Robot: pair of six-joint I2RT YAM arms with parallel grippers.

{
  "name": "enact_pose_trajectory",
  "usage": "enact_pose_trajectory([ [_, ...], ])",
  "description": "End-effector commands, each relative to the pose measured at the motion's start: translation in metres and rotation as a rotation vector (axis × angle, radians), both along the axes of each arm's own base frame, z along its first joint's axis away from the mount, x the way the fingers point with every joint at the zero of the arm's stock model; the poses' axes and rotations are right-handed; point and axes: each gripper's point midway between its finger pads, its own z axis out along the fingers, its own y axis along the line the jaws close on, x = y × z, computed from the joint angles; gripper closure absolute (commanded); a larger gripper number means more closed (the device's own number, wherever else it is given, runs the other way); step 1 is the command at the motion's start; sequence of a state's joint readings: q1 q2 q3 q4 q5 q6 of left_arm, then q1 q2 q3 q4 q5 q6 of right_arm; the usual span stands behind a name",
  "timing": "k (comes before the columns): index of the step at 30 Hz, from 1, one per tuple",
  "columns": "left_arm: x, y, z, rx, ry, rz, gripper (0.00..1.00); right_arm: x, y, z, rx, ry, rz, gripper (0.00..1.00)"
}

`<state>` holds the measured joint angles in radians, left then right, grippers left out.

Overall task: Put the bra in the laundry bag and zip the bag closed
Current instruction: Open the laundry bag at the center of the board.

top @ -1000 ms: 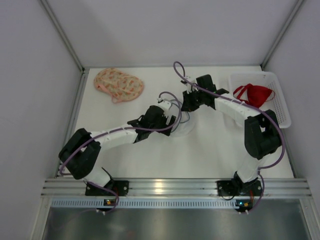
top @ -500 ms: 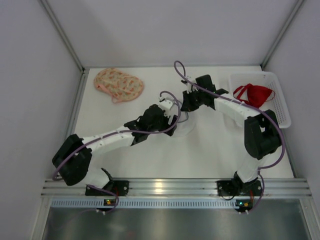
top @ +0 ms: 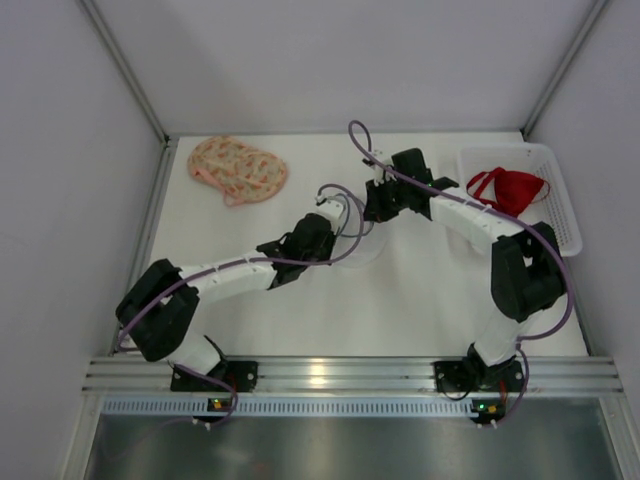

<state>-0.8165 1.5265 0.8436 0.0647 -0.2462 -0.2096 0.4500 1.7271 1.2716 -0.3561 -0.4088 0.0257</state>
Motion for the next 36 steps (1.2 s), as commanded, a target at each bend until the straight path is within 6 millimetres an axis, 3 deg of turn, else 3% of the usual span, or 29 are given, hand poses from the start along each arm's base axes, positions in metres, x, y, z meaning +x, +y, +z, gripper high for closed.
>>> enact_pose_trajectory([
  [1, 0.015, 0.0, 0.071, -0.158, -0.105, 0.084, 1.0, 0.003, 0.007, 0.029, 0.009, -0.113, 0.04, 1.0],
  [5, 0.015, 0.012, 0.121, -0.28, -0.139, 0.153, 1.0, 0.003, 0.005, 0.025, -0.001, -0.12, 0.046, 1.0],
  [9, 0.019, 0.049, 0.134, -0.37, -0.097, 0.284, 1.0, 0.003, 0.004, 0.025, 0.001, -0.136, 0.041, 1.0],
  [11, 0.025, 0.08, 0.122, -0.379, -0.057, 0.39, 1.0, 0.003, 0.002, 0.026, 0.006, -0.14, 0.03, 1.0],
  [14, 0.028, 0.105, 0.095, -0.427, 0.037, 0.47, 1.0, 0.003, 0.003, 0.027, 0.018, -0.146, 0.019, 1.0],
  [16, 0.023, 0.107, 0.078, -0.482, 0.102, 0.469, 1.0, 0.004, 0.002, 0.028, 0.024, -0.161, 0.007, 1.0],
  [20, 0.023, 0.11, 0.073, -0.623, 0.151, 0.485, 1.0, 0.003, 0.004, 0.03, 0.064, -0.148, -0.031, 0.96],
  [21, 0.025, 0.11, 0.08, -0.654, 0.129, 0.486, 1.0, 0.003, 0.003, 0.03, 0.063, -0.153, -0.037, 0.96],
  [25, 0.022, 0.125, 0.067, -0.676, 0.18, 0.589, 0.96, 0.003, 0.004, 0.031, 0.071, -0.152, -0.046, 0.93],
  [28, 0.024, 0.134, 0.068, -0.68, 0.182, 0.634, 0.84, 0.004, 0.005, 0.036, 0.079, -0.158, -0.047, 0.93],
  [30, 0.025, 0.139, 0.075, -0.663, 0.161, 0.648, 0.68, 0.004, 0.006, 0.042, 0.083, -0.169, -0.045, 0.92],
  [32, 0.027, 0.147, 0.08, -0.621, 0.13, 0.664, 0.45, 0.004, 0.006, 0.046, 0.082, -0.17, -0.044, 0.84],
  [33, 0.032, 0.153, 0.096, -0.612, 0.086, 0.675, 0.28, 0.004, 0.007, 0.049, 0.086, -0.175, -0.041, 0.83],
  [34, 0.03, 0.158, 0.097, -0.567, 0.077, 0.676, 0.12, 0.004, 0.008, 0.053, 0.086, -0.178, -0.038, 0.8],
  [36, 0.029, 0.156, 0.124, -0.567, 0.035, 0.631, 0.06, 0.005, 0.009, 0.057, 0.086, -0.179, -0.038, 0.76],
])
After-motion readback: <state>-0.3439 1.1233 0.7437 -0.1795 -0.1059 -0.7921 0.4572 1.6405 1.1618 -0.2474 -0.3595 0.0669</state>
